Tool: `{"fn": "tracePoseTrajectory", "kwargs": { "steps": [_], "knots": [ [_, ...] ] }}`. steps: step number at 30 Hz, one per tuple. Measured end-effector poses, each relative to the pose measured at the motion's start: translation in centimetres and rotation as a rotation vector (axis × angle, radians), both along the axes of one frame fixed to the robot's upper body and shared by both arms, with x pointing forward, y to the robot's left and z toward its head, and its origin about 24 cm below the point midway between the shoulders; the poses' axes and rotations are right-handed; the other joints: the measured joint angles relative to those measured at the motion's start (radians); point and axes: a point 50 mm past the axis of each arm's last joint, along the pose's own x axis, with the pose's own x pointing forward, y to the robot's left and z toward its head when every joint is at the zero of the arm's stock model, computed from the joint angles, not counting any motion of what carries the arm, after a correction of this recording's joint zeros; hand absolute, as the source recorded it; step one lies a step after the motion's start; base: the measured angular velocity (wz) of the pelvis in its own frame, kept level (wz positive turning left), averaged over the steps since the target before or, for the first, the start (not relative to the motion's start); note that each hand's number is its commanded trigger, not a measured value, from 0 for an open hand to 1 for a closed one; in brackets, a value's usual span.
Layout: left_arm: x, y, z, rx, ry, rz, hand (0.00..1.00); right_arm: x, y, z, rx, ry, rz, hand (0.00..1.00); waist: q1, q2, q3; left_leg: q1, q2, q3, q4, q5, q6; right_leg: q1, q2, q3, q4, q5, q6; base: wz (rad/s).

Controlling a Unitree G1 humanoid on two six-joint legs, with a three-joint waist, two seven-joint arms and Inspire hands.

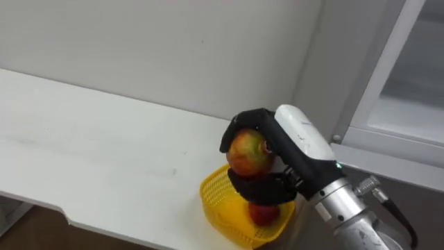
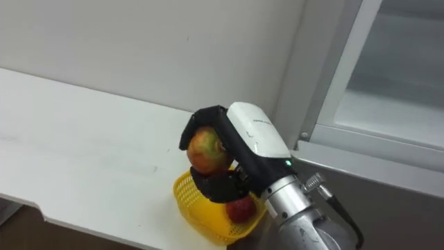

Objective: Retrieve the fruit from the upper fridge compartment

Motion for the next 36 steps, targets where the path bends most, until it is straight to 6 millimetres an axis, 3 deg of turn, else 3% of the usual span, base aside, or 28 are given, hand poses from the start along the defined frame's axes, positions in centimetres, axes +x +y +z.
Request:
{"fn": "tracePoseTrajectory", "kwargs": {
  "steps": [5, 12, 13, 14, 15, 16, 17, 36],
  "knots": [
    [0.0, -0.4, -0.1, -0.004, 0.012, -0.016, 0.0, 0.9, -0.7, -2.1, -0.024, 0.081, -0.045, 1.0, 0.005, 0.021, 0.0009, 0.0, -0.003, -0.008, -0.012, 0.001, -0.001, 0.005, 0.0, -0.015, 0.002, -0.001, 0.002, 0.08],
    [-0.1, -0.2, -0.1, 0.0, 0.016, -0.01, 0.0, 1.6, -1.5, -5.0, -0.073, 0.21, -0.11, 1.0, 0.003, 0.011, -0.0054, 0.0, -0.006, -0.016, -0.017, 0.001, -0.001, 0.006, 0.0, -0.014, 0.0, -0.003, 0.004, 0.0],
    [-0.1, -0.2, -0.1, 0.001, 0.016, -0.01, 0.0, 1.6, -1.5, -5.1, -0.074, 0.213, -0.11, 0.9, 0.003, 0.01, -0.0066, 0.0, -0.007, -0.016, -0.017, 0.001, -0.001, 0.006, 0.0, -0.014, 0.0, -0.003, 0.004, 0.0],
    [-0.1, -0.2, -0.1, 0.0, 0.017, -0.01, 0.0, 1.6, -1.5, -5.1, -0.075, 0.214, -0.111, 0.9, 0.004, 0.006, -0.0091, 0.0, -0.008, -0.018, -0.014, 0.001, -0.001, 0.007, -0.001, -0.014, 0.0, -0.003, 0.004, 0.0],
    [-0.1, -0.2, -0.1, -0.001, 0.018, -0.01, 0.0, 1.6, -1.5, -5.1, -0.074, 0.213, -0.112, 0.57, 0.004, 0.005, -0.0098, 0.0, -0.008, -0.019, -0.011, 0.001, -0.001, 0.008, -0.001, -0.014, 0.0, -0.003, 0.004, 0.06],
    [-0.1, -0.3, -0.1, -0.006, 0.021, -0.01, 0.0, 1.6, -1.5, -5.1, -0.072, 0.21, -0.115, 0.45, 0.0, 0.003, -0.0099, 0.001, -0.01, -0.023, -0.007, 0.001, 0.0, 0.012, -0.003, -0.014, 0.0, -0.003, 0.005, 0.07],
    [-0.1, -0.3, -0.1, -0.008, 0.021, -0.01, 0.0, 1.6, -1.5, -5.1, -0.069, 0.207, -0.118, 0.0, -0.001, 0.0, -0.0113, 0.001, -0.012, -0.024, -0.007, 0.001, 0.0, 0.012, -0.004, -0.014, 0.0, -0.004, 0.006, 0.05],
    [-0.1, -0.4, -0.1, -0.031, 0.029, -0.011, 0.0, 1.6, -1.6, -4.9, -0.054, 0.193, -0.125, 0.0, 0.0, 0.002, -0.0091, -0.006, -0.018, -0.022, -0.004, 0.004, 0.006, 0.014, -0.011, -0.015, -0.001, -0.005, 0.008, 0.0]
  ]
}}
